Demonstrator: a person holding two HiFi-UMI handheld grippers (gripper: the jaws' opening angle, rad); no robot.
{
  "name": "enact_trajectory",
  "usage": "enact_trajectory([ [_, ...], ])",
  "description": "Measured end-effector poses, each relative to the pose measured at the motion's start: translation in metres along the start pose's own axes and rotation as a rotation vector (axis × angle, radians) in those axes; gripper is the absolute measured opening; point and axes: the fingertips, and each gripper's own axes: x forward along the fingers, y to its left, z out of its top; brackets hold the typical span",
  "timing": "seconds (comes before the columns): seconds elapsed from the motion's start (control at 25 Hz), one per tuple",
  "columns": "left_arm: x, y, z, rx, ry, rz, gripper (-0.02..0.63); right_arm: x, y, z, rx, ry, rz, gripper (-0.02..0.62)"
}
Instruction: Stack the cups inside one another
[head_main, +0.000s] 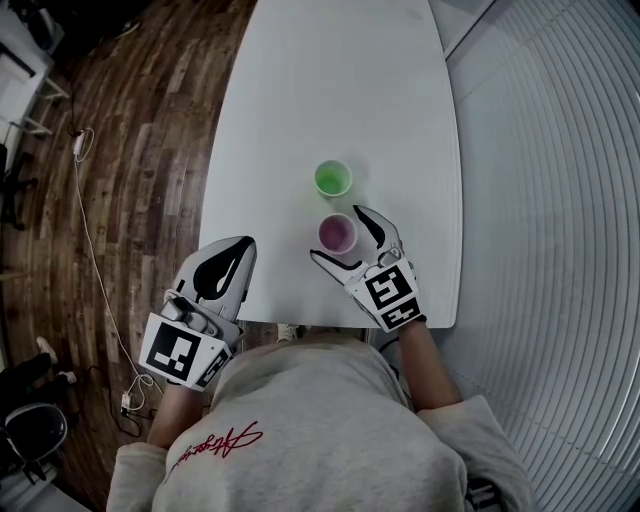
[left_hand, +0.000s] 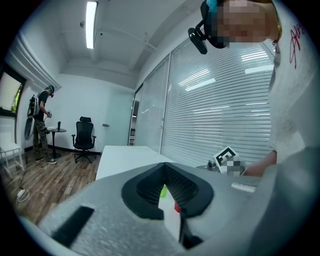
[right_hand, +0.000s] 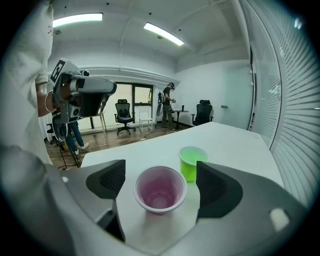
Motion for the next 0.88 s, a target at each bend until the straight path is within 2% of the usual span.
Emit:
enact_trajectory([
  [0.4, -0.006, 0.011, 0.003, -0.012, -0.011, 0.044, -0.005, 0.001, -0.02, 0.028, -0.011, -0.039, -0.011, 0.43],
  [0.88, -0.006, 0.026, 0.004, -0.03, -0.013, 0.106, -0.005, 0.021, -0.053, 0.042, -0.046, -0.035, -0.028, 0.43],
])
